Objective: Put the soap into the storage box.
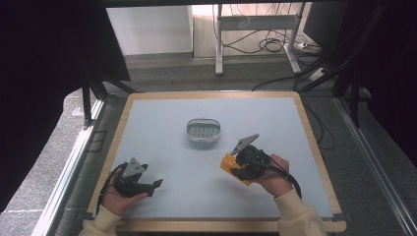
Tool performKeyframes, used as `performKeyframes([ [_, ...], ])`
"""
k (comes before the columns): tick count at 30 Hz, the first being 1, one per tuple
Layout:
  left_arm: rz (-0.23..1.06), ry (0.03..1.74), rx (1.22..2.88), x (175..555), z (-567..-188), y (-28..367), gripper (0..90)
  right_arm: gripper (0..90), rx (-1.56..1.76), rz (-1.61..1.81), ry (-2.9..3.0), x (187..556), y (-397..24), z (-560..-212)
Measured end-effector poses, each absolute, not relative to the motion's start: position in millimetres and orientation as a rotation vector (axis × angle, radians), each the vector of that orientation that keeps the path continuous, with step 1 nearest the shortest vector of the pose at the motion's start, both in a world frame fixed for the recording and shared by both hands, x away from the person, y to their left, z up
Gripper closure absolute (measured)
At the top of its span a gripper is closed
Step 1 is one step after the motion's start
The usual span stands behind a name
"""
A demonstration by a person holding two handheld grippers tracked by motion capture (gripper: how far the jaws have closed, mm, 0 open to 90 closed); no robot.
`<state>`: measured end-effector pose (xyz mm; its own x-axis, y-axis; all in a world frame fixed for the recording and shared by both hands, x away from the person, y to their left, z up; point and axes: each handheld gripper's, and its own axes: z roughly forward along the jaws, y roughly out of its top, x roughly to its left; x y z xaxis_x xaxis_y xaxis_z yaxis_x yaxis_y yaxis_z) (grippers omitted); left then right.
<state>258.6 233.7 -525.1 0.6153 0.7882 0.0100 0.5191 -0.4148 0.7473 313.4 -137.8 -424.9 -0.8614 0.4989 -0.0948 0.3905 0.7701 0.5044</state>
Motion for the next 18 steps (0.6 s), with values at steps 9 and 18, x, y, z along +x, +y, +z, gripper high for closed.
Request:
performKeyframes([
  [9, 0.469, 1.019, 2.110, 258.4, -524.7, 234.0, 20.3, 61.5, 0.678, 0.705, 2.725, 317.5, -134.4, -412.3],
  [18, 0.467, 1.021, 2.108, 257.9, -524.8, 232.9, 20.3, 61.5, 0.652, 0.707, 2.737, 324.1, -132.5, -406.0],
])
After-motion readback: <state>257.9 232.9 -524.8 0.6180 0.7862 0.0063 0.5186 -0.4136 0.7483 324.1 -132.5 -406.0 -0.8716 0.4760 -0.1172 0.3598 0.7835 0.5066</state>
